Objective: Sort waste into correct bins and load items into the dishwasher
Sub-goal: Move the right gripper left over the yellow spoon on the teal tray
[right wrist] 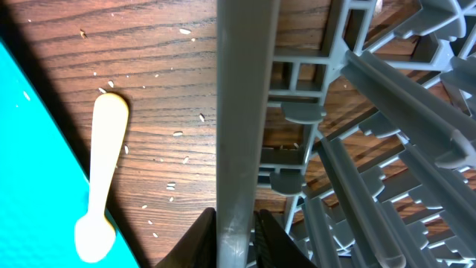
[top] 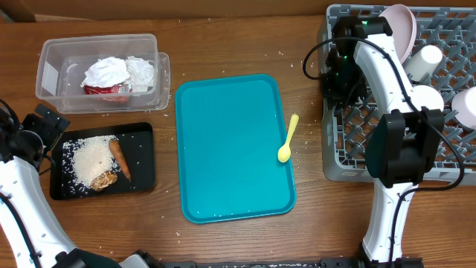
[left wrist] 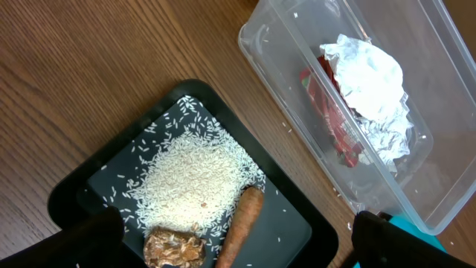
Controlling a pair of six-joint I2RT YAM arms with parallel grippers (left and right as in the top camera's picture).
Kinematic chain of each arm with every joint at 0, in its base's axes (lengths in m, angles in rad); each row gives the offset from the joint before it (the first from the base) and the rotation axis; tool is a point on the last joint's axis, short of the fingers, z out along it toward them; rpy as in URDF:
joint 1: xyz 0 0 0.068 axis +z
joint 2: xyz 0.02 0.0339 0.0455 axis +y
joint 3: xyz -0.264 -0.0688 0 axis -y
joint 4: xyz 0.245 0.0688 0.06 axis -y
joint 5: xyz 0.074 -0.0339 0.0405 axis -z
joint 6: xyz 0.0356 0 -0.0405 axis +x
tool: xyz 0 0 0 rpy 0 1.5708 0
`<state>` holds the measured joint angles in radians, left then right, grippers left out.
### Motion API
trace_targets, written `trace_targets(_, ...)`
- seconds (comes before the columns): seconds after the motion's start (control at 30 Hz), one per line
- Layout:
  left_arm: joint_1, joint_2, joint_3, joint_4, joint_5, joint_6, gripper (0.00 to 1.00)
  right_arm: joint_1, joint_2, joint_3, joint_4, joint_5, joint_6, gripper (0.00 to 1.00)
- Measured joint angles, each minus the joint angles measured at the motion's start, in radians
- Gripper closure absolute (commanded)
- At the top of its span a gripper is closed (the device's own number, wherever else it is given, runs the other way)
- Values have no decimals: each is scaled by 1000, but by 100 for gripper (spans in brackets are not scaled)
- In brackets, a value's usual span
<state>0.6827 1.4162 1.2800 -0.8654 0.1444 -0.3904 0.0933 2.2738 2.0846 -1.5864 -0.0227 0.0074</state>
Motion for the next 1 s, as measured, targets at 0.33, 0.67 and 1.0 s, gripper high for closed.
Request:
trace_targets(0.33, 0, 0, 0, 0, 0, 0, 0, 1, 0, 12, -47, -37, 9, 57)
trace_targets(0.67, 0, 0, 0, 0, 0, 0, 0, 56, -90, 89, -62, -196, 140, 56)
trace_targets(1.0, 0, 0, 0, 0, 0, 0, 0, 297, -119, 79, 14, -116, 456, 0)
